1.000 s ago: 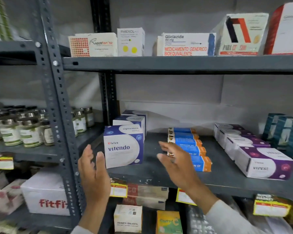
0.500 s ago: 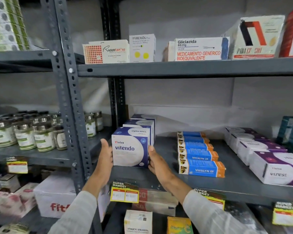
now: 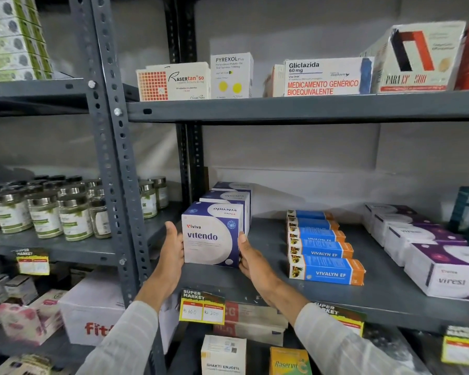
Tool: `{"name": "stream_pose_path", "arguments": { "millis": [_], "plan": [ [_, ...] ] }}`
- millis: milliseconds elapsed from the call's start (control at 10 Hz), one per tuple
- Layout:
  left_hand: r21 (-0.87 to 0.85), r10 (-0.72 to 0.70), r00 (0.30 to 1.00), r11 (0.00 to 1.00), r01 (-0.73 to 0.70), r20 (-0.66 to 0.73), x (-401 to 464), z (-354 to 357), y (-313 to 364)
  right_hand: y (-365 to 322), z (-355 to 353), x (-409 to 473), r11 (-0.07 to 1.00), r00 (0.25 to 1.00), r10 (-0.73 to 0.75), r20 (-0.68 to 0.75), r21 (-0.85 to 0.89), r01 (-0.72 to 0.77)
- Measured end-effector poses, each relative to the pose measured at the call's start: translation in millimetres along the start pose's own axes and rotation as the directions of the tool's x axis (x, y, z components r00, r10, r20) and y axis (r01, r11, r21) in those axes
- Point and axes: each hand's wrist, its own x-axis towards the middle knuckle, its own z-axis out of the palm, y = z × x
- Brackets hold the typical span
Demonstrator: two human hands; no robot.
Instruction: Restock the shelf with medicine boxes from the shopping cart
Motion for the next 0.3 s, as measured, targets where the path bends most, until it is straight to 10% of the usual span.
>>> {"name": "stream_pose_path", "arguments": {
  "millis": [300],
  "plan": [
    [0.022,0.077,0.983,0.997,-0.074,-0.168,-15.0,12.2,11.0,-11.2,-0.1,-18.2,0.989,0.999,-0.045,0.016,-0.138,0.047]
  ]
}}
